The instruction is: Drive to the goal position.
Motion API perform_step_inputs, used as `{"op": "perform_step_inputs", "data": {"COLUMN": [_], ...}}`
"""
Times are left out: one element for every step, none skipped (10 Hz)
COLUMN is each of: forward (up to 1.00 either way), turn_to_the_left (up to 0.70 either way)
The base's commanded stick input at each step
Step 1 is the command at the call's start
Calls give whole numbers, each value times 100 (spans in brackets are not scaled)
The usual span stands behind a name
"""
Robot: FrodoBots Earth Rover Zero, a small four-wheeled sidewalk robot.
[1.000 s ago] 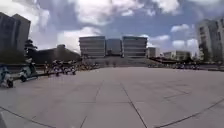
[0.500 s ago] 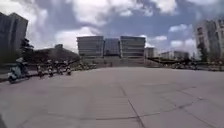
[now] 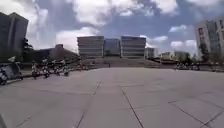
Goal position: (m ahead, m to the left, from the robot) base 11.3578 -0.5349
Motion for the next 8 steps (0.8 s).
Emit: {"op": "perform_step_inputs", "data": {"forward": [100,100,100,100,100,100,100,100], "turn_to_the_left": [0,0,0,0,0,0,0,0]}}
